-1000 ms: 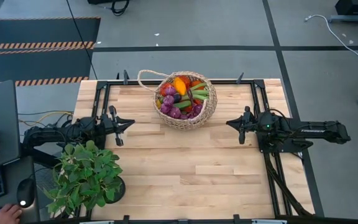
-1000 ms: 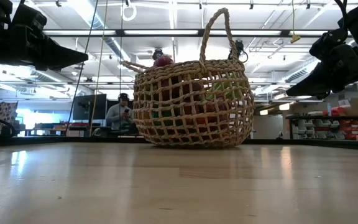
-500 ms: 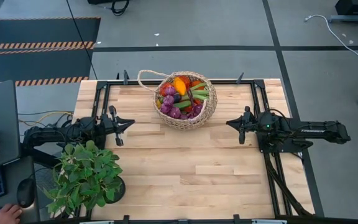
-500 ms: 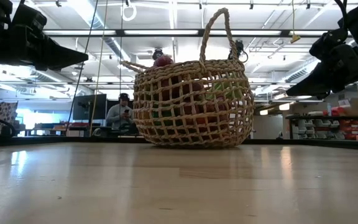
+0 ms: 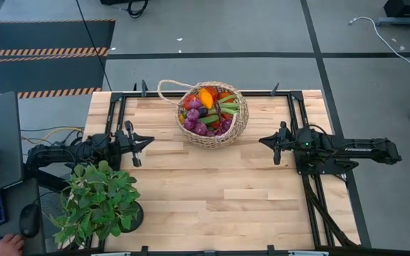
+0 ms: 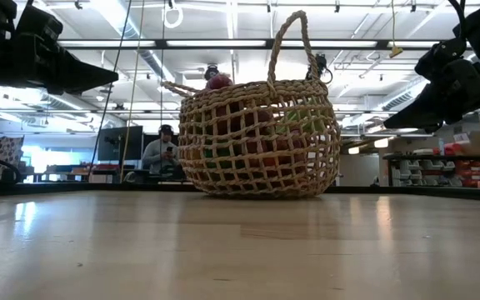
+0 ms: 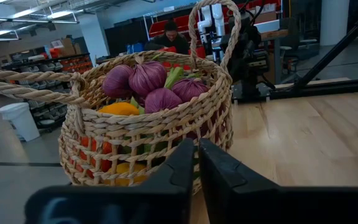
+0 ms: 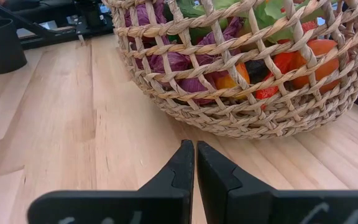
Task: Build produce basket
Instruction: Return to Home Position
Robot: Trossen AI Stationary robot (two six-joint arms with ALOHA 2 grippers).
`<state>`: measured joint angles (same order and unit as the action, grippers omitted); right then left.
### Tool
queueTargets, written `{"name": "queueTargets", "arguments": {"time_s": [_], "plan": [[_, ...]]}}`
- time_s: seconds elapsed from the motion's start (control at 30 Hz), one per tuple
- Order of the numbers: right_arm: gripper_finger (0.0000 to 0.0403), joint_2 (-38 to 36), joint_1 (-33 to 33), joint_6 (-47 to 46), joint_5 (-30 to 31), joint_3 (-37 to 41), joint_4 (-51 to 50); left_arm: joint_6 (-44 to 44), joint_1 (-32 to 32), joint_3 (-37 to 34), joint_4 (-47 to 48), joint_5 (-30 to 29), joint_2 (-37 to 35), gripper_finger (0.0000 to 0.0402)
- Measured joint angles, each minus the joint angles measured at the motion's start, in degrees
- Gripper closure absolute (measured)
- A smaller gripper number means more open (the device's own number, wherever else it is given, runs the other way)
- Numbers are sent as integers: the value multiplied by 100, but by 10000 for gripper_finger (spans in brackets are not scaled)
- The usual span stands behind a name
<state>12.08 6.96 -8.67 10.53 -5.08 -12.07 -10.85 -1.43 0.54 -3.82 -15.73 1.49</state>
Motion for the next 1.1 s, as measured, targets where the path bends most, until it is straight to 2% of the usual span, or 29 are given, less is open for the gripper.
{"name": "queueTargets", "arguments": {"time_s": [0.2, 0.53, 0.83, 1.1], "plan": [[379, 2, 0, 0, 0, 0, 0, 0, 1, 0, -1, -2, 1, 378], [379, 0, 2, 0, 0, 0, 0, 1, 1, 0, 0, -2, 0, 366], [379, 0, 0, 0, 2, 0, 0, 2, 2, 0, -1, 0, -1, 376], [379, 2, 0, 0, 0, 0, 0, 0, 0, 0, -1, -1, 1, 365]]}}
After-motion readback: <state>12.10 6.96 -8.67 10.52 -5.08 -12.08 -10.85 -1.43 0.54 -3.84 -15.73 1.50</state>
